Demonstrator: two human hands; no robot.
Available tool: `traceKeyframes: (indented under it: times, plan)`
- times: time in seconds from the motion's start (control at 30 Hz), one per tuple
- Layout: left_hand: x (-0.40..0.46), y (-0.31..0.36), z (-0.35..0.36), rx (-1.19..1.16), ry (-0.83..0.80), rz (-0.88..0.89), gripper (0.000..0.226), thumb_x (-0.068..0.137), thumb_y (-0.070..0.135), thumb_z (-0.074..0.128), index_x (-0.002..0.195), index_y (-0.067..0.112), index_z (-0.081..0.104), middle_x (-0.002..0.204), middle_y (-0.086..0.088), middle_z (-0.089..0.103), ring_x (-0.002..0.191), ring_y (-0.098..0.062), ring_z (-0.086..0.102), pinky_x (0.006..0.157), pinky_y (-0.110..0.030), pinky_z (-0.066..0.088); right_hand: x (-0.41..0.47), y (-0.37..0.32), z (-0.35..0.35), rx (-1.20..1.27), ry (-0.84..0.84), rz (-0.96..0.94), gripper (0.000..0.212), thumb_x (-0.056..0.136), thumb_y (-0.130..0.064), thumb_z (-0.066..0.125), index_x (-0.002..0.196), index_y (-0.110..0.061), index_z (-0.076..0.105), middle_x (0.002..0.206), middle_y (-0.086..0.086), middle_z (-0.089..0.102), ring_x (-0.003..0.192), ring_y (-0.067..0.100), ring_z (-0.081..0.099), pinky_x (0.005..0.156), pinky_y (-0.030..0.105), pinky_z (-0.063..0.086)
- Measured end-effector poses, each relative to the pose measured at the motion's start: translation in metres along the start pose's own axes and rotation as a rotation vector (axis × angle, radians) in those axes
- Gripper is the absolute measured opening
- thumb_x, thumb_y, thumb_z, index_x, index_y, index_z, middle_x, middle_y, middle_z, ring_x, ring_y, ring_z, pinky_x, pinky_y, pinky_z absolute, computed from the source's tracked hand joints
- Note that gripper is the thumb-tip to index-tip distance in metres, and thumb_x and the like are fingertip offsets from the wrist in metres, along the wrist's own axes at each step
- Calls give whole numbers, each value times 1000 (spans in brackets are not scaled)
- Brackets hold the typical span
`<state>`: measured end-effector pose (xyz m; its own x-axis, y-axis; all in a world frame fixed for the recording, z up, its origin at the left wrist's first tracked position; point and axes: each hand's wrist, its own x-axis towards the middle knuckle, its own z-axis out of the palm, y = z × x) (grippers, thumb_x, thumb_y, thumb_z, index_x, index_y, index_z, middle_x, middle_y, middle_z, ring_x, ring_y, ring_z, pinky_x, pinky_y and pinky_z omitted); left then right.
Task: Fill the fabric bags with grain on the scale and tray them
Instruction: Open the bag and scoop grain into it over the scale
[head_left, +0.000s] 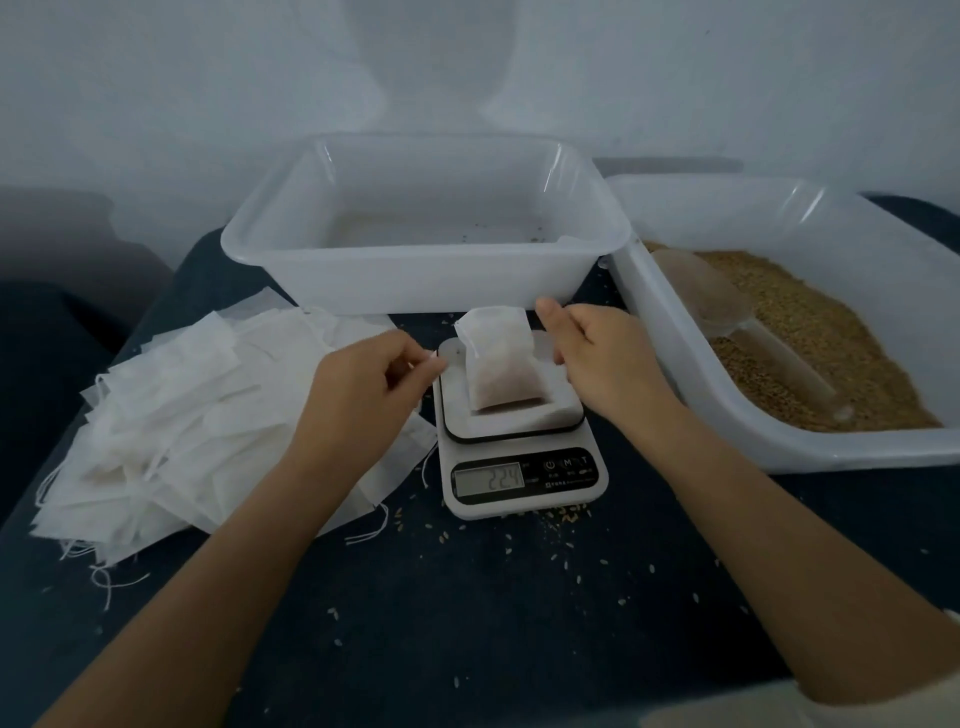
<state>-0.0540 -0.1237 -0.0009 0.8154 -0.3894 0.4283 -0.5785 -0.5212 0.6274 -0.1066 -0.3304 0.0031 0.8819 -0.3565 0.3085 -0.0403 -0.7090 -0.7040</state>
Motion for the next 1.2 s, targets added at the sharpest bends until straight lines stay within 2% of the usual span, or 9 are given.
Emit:
traceKeyframes:
  times: [0.13, 0.2, 0.33, 0.43, 0.6, 0.73, 0.8, 0.97, 1.2]
  plan:
    - [-1, -1, 4, 0, -8, -17, 17, 94, 24, 50, 102, 16, 62, 63, 9, 59, 64, -1, 57, 58, -10, 41, 0, 3, -1, 38, -90, 15, 12, 100, -20, 47, 96, -20, 58, 71, -12, 54, 65, 0, 53, 64, 16, 42]
    - [0, 1, 4, -29, -12, -18, 29, 92, 15, 53, 120, 20, 54, 77, 11, 59, 71, 0, 57, 64, -3, 39, 0, 5, -2, 84, -102, -20, 27, 95, -8, 54, 120, -17, 59, 84, -15, 56, 76, -1, 57, 73, 15, 48]
    - [0, 3, 5, 28, -22, 44, 6, 85, 15, 64, 81, 19, 62, 85, 10, 55, 69, 2, 54, 66, -3, 39, -2, 4, -5, 175, -128, -3, 16, 90, -13, 64, 104, -14, 71, 76, -12, 65, 60, -5, 61, 56, 8, 46]
    - [-3, 0, 6, 45, -13, 38, 31, 87, 27, 61, 62, 11, 52, 66, 8, 51, 64, 2, 51, 59, -10, 37, -1, 4, -6, 119, -134, -14, 10, 89, -24, 66, 79, -20, 68, 66, -10, 64, 49, -3, 57, 52, 6, 43]
    - [-6, -1, 6, -4, -23, -27, 18, 96, 19, 45, 108, 16, 59, 67, 1, 60, 63, -8, 57, 61, -16, 44, -2, 3, -6, 71, -26, 0, 44, 98, -38, 48, 59, -18, 50, 49, -9, 50, 46, -2, 50, 52, 7, 38]
    - [-3, 0, 9, 2, -22, 20, 4, 87, 15, 61, 87, 12, 63, 93, 4, 56, 68, -5, 55, 64, -8, 42, -2, 6, -6, 50, -67, 2, 8, 99, -22, 50, 94, -20, 56, 75, -10, 58, 65, -2, 54, 60, 8, 41]
    - [-2, -1, 12, 34, -34, 15, 26, 88, 27, 57, 69, 9, 58, 78, -1, 59, 64, -10, 53, 61, -14, 40, -1, 7, -6, 21, -112, 5, 27, 95, -18, 55, 122, -20, 54, 92, -11, 57, 79, -3, 54, 69, 6, 39]
    - [6, 0, 22, -62, -116, -68, 41, 94, 16, 48, 133, 24, 42, 99, 7, 57, 77, -3, 54, 63, -11, 40, 17, 3, 2, -33, -268, 68, 56, 95, -29, 55, 146, -19, 36, 143, 2, 42, 128, 16, 43, 100, 26, 32]
    - [33, -2, 34, -9, -213, -109, 46, 93, 18, 52, 137, 16, 39, 134, -3, 45, 92, -7, 52, 81, -17, 34, 48, -16, 13, -63, -496, 95, 53, 97, -21, 49, 147, -12, 35, 150, 6, 39, 134, 20, 40, 95, 21, 28]
